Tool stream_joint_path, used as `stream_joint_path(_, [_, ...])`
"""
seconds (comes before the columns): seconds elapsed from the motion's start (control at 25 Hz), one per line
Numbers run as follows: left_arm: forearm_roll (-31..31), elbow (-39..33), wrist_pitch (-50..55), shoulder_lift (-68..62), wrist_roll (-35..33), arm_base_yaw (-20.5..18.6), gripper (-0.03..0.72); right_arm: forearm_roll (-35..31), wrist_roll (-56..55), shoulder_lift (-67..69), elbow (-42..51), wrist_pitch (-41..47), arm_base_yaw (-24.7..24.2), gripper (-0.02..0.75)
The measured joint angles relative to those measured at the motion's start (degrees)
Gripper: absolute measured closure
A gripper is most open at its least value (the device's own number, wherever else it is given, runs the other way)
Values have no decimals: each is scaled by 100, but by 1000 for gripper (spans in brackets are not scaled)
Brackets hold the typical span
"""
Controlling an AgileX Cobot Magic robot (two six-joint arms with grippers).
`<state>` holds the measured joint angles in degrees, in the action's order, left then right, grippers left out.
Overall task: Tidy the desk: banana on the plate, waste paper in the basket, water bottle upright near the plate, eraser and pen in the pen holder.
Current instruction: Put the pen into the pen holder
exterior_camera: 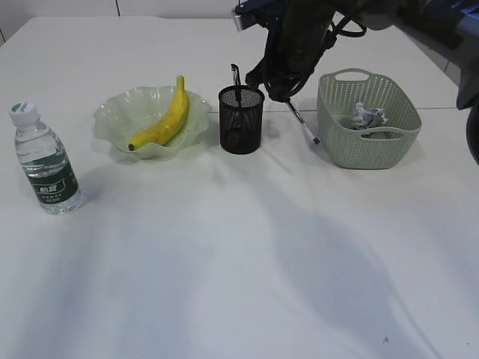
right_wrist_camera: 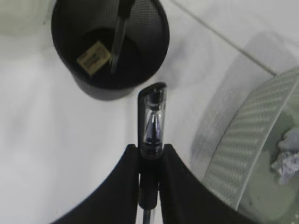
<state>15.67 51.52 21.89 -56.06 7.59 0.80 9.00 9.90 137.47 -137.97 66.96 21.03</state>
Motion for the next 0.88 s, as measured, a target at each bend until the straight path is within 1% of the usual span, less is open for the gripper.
stream_joint_path(0.32, [0,0,13,0,0,0,222,-73,-23,0,-56,-1516,0,655])
stream_joint_path(0.64, [0,0,13,0,0,0,222,-81,-70,0,20,-3415,0,655])
stream_joint_path(0.88, [0,0,13,0,0,0,222,-81,-222,14,41,-4177,0,656])
